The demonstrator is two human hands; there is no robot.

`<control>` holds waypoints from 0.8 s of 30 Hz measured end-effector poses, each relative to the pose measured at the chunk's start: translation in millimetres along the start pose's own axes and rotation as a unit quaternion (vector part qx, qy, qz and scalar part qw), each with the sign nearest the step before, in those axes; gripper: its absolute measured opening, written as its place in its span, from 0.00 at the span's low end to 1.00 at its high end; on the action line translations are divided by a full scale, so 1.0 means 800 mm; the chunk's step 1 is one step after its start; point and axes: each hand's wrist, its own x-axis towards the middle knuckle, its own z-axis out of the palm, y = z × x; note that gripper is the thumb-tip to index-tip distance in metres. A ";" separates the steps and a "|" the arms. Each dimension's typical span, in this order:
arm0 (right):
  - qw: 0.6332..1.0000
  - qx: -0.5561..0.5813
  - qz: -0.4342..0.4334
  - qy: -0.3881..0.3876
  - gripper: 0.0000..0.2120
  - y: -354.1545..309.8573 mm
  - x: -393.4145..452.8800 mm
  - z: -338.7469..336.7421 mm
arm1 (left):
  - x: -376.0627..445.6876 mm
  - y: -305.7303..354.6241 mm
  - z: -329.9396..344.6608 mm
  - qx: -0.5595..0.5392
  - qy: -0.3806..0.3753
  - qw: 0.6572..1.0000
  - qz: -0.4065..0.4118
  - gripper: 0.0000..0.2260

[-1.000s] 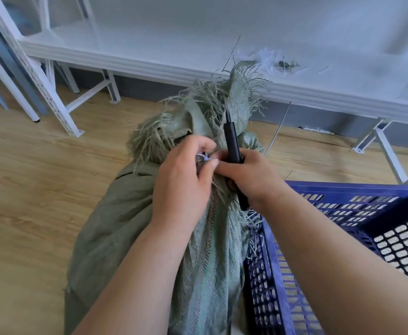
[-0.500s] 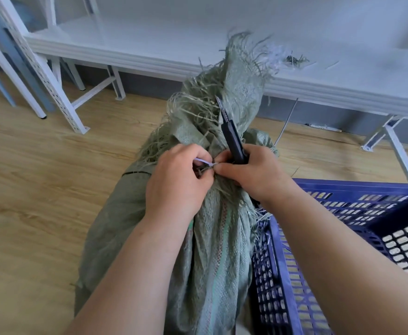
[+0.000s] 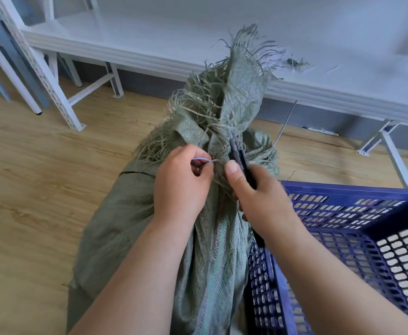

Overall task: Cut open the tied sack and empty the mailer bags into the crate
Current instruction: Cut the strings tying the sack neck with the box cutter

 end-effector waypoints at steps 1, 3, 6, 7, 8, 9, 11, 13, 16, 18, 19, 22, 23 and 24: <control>1.000 -0.002 0.005 0.005 0.17 0.001 -0.002 0.003 | 0.001 0.001 0.001 -0.005 -0.001 1.000 -0.001 0.04; 1.000 0.005 -0.008 0.017 0.11 0.001 -0.006 0.005 | 0.002 0.002 0.003 -0.015 -0.004 1.000 -0.002 0.03; 0.999 -0.018 -0.040 0.008 0.06 0.005 -0.014 0.008 | 0.003 0.004 0.005 -0.019 -0.007 1.000 0.000 0.05; 0.997 -0.053 -0.052 0.010 0.06 0.007 -0.017 0.008 | 0.002 0.004 0.005 -0.021 -0.007 1.000 -0.001 0.05; 0.993 -0.095 -0.065 0.015 0.06 0.010 -0.020 0.008 | 0.002 0.004 0.005 -0.023 -0.006 1.000 -0.002 0.05; 0.988 -0.134 -0.076 0.020 0.06 0.011 -0.022 0.007 | 0.002 0.005 0.005 -0.024 -0.005 1.000 -0.003 0.05; 0.979 -0.184 -0.090 0.017 0.05 0.014 -0.025 0.008 | 0.002 0.004 0.005 -0.031 -0.007 0.999 -0.008 0.05; 0.972 -0.217 -0.091 0.007 0.04 0.014 -0.027 0.010 | 0.003 0.004 0.004 -0.038 -0.011 0.999 -0.015 0.04; 0.966 -0.240 -0.097 0.004 0.05 0.014 -0.027 0.010 | 0.003 0.005 0.002 -0.033 -0.007 0.999 -0.017 0.04; 0.964 -0.248 -0.099 0.007 0.05 0.014 -0.028 0.010 | 0.003 0.006 0.002 -0.028 -0.007 0.999 -0.016 0.04; 0.962 -0.253 -0.099 0.008 0.06 0.014 -0.028 0.009 | 0.003 0.007 0.002 -0.027 -0.009 0.999 -0.017 0.04; 0.960 -0.263 -0.095 0.006 0.06 0.015 -0.029 0.009 | 0.003 0.008 0.001 -0.032 -0.012 0.999 -0.026 0.04; 0.960 -0.265 -0.095 0.005 0.06 0.015 -0.029 0.008 | 0.003 0.008 0.000 -0.033 -0.013 0.999 -0.028 0.04; 0.959 -0.265 -0.097 0.004 0.05 0.016 -0.030 0.008 | 0.003 0.008 0.000 -0.034 -0.012 0.999 -0.030 0.04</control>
